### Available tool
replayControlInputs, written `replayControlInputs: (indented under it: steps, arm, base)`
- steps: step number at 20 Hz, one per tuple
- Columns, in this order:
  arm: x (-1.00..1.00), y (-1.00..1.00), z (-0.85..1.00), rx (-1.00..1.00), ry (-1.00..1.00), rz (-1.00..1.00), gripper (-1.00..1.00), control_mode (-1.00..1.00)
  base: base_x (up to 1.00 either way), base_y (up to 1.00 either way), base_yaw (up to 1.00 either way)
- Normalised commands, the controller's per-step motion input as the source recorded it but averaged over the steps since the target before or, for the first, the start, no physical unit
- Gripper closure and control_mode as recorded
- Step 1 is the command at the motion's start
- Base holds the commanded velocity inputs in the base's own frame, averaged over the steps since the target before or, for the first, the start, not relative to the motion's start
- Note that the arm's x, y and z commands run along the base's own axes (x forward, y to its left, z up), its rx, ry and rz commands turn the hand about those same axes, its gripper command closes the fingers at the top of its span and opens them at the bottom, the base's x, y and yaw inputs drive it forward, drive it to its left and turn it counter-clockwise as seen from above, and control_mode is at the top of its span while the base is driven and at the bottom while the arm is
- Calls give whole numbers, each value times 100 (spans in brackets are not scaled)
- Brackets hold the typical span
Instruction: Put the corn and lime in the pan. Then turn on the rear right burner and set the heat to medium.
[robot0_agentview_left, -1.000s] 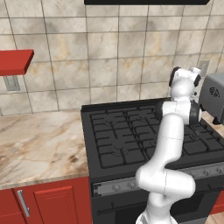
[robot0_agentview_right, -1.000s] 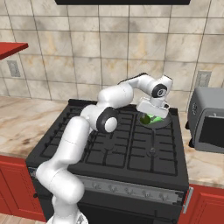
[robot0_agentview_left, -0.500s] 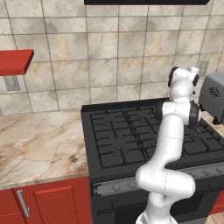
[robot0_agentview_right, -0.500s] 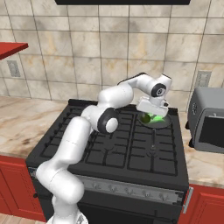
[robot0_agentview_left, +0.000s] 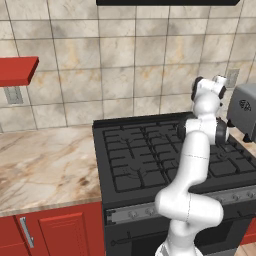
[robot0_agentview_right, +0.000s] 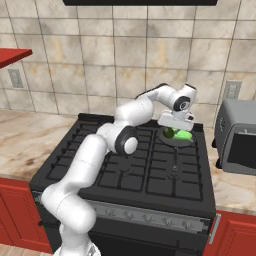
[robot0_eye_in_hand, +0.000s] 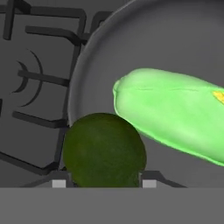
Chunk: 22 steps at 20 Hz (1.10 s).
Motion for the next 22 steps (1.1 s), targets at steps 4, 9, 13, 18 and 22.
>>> replayControlInputs:
  steps: [4, 9, 13, 18, 22]
  arm:
    - [10, -4, 0, 0, 1, -5, -100, -100]
    - [0, 0, 0, 0, 0, 0, -100, -100]
    - [-37, 11, 0, 0, 0, 0, -100, -100]
    - [-90, 49, -1, -5, 0, 0, -100, -100]
    - [-100, 63, -11, -8, -1, 0, -100, -100]
  base:
    - [0, 0, 0]
    - [0, 0, 0]
    - [0, 0, 0]
    - [0, 0, 0]
    - [0, 0, 0]
